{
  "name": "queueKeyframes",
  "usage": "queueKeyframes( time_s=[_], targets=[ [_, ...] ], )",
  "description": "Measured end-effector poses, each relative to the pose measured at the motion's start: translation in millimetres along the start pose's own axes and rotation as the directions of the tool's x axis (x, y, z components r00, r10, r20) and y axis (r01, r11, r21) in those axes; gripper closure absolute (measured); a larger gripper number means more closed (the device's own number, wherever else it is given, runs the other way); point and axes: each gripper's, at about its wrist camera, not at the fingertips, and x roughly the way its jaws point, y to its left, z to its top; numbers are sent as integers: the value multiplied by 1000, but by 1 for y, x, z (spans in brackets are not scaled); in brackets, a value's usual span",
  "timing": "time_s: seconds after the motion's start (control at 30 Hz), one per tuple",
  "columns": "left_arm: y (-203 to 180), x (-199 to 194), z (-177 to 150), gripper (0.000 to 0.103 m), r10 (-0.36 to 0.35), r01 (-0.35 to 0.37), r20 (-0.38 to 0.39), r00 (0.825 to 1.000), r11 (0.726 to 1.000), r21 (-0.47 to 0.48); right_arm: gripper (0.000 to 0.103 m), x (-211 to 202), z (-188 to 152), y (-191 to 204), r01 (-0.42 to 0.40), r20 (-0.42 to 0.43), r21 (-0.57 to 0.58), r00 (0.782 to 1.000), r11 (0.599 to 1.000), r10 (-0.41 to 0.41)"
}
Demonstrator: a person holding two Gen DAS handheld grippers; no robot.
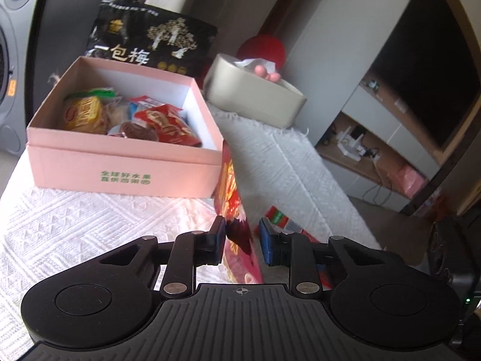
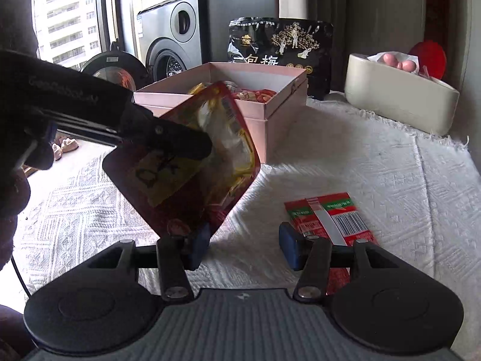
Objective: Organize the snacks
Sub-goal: 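Lift the red-and-yellow pack with left tool while right lifts the red strip packs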
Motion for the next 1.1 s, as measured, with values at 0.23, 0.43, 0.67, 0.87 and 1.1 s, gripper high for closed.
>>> queueKeyframes(
  time_s=[0.23,0.43,0.67,0.87,1.1],
  targets=[
    [-17,35,-4,75,137,-133,-29,990,984,120,52,-11,-7,-6,26,17,5,1000,1000,-26],
    [-22,39,-7,75,151,-144,-29,988,975,171,36,-31,-11,-9,134,71,-36,989,990,-131],
    [-23,33,-8,77,125,-118,-31,992,977,180,27,-42,-12,-47,188,67,79,979,979,-193],
    [-17,13,-12,78,123,-116,-31,992,979,169,27,-36,-21,-71,165,10,184,986,969,-169],
    [-14,13,-19,77,166,-157,-45,985,975,158,27,-29,-24,-65,141,-20,145,990,979,-139]
  ],
)
